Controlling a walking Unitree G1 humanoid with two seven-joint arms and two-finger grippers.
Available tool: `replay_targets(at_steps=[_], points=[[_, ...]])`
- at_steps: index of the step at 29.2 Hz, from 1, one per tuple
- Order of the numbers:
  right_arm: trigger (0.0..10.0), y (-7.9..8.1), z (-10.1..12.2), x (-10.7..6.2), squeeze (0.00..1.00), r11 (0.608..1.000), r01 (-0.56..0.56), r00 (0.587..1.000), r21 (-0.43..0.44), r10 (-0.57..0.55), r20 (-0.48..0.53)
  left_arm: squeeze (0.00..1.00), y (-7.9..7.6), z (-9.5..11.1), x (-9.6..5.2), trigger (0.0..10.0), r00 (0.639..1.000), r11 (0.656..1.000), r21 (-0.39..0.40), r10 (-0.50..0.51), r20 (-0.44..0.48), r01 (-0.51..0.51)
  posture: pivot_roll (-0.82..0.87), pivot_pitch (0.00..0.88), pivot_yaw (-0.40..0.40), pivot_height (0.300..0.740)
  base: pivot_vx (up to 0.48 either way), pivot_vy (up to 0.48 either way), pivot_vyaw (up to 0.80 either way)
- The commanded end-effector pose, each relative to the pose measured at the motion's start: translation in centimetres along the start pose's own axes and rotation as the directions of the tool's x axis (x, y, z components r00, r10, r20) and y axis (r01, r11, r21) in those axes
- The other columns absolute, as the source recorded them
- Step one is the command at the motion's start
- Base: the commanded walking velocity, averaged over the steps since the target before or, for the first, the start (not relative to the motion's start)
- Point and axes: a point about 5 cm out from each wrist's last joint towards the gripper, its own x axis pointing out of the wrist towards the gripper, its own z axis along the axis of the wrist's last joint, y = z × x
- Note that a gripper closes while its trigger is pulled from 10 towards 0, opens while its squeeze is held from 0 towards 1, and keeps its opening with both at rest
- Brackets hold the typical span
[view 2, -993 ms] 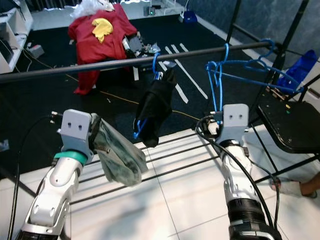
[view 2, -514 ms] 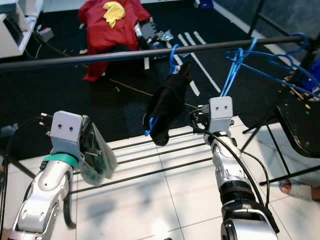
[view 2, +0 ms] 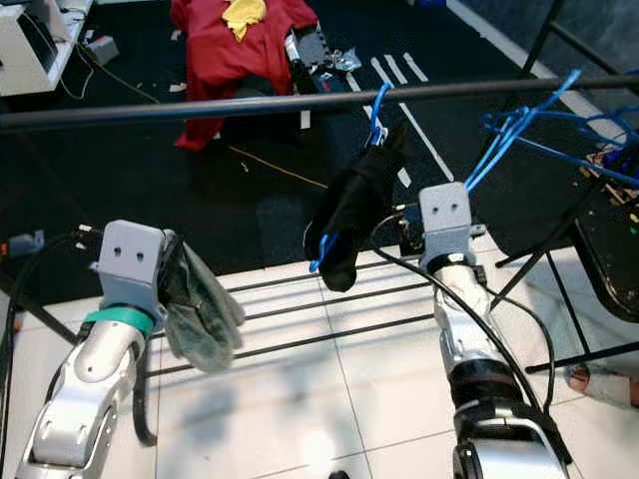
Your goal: Hang hanger
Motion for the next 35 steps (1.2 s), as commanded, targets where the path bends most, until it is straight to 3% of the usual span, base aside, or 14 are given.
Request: replay_targets(at_steps=[1,3,9,11,13,20,23,24,25,27,29,30,32,35], points=[[10.0,-1.8,-0.1,-1.6,0.00,0.992,0.117,0.992,0.036,-0.119,0.032,0.00,-0.2,-0.3,0.0,10.0,1.000,1.000,0.002,-0.005,-0.015,0.005,-0.13,0.236,0.101,0.740,0.000,0.000,0.00],[10.0,-1.8,-0.1,-1.6,0.00,0.992,0.117,0.992,0.036,-0.119,0.032,0.00,-0.2,-0.3,0.0,10.0,1.000,1.000,0.002,-0.005,-0.015,0.005,-0.13,0.236,0.101,0.740,0.000,0.000,0.00],[10.0,-2.3,0.7,-2.8,0.00,0.973,0.111,0.985,0.204,-0.135,0.110,0.00,-0.7,-0.3,0.5,10.0,1.000,1.000,-0.008,-0.025,-0.006,0.025,-0.16,0.217,0.104,0.740,0.000,0.000,0.00],[10.0,-1.8,0.4,-3.3,0.00,0.975,0.076,0.989,0.208,-0.100,0.109,0.00,-0.8,-0.3,0.6,10.0,1.000,1.000,-0.010,-0.027,-0.005,0.027,-0.16,0.215,0.102,0.740,0.000,0.000,0.00],[10.0,-0.2,-0.6,-5.2,0.00,0.990,0.024,0.994,0.141,-0.039,0.105,0.00,-0.9,-0.3,0.8,10.0,1.000,1.000,-0.015,-0.027,-0.002,0.027,-0.17,0.205,0.099,0.740,0.000,0.000,0.00],[10.0,0.2,-0.4,-7.0,0.00,0.988,0.050,0.993,0.147,-0.066,0.103,0.00,-1.1,-0.5,0.8,10.0,0.999,0.998,-0.036,-0.044,-0.009,0.044,-0.19,0.197,0.103,0.740,0.000,0.000,0.00],[10.0,0.8,0.6,-7.6,0.00,0.987,0.034,0.990,0.155,-0.054,0.131,0.00,-1.6,-0.6,0.6,10.0,0.995,0.993,-0.064,-0.097,-0.016,0.096,-0.21,0.184,0.103,0.740,0.000,0.000,0.00],[10.0,1.6,0.9,-8.1,0.00,0.987,0.008,0.990,0.160,-0.030,0.138,0.00,-2.4,-1.1,0.1,10.0,0.984,0.976,-0.139,-0.176,-0.032,0.170,-0.23,0.151,0.100,0.740,0.000,0.000,0.00],[10.0,1.6,0.9,-8.1,0.00,0.987,0.008,0.990,0.160,-0.030,0.138,0.00,-2.4,-1.1,0.1,10.0,0.984,0.976,-0.139,-0.176,-0.032,0.170,-0.23,0.151,0.100,0.740,0.000,0.000,0.00],[10.0,2.6,-0.2,-9.2,0.00,0.980,-0.005,0.996,0.200,-0.013,0.091,0.00,-3.0,-2.6,-0.8,10.0,0.966,0.948,-0.225,-0.246,-0.078,0.224,-0.23,0.133,0.098,0.740,0.000,0.000,0.00],[10.0,3.0,-1.2,-9.9,0.00,0.980,-0.002,0.998,0.197,-0.009,0.055,0.00,-2.9,-4.1,-1.3,10.0,0.961,0.947,-0.239,-0.248,-0.123,0.214,-0.24,0.119,0.096,0.740,0.000,0.000,0.00],[10.0,3.0,-1.2,-9.9,0.00,0.980,-0.002,0.998,0.197,-0.009,0.055,0.00,-2.9,-4.1,-1.3,10.0,0.961,0.947,-0.239,-0.248,-0.123,0.214,-0.24,0.119,0.096,0.740,0.000,0.000,0.00],[10.0,4.0,-4.9,-12.1,0.00,0.988,0.003,0.997,0.155,0.008,-0.074,0.00,-2.8,-8.5,-2.8,10.0,0.935,0.961,-0.186,-0.249,-0.253,0.205,-0.25,0.106,0.097,0.740,0.000,0.000,0.00],[10.0,4.4,-6.5,-13.2,0.00,0.991,0.003,0.991,0.135,0.015,-0.136,0.00,-2.8,-10.5,-3.8,10.0,0.913,0.962,-0.164,-0.260,-0.314,0.218,-0.25,0.103,0.098,0.740,0.000,0.000,0.00]])
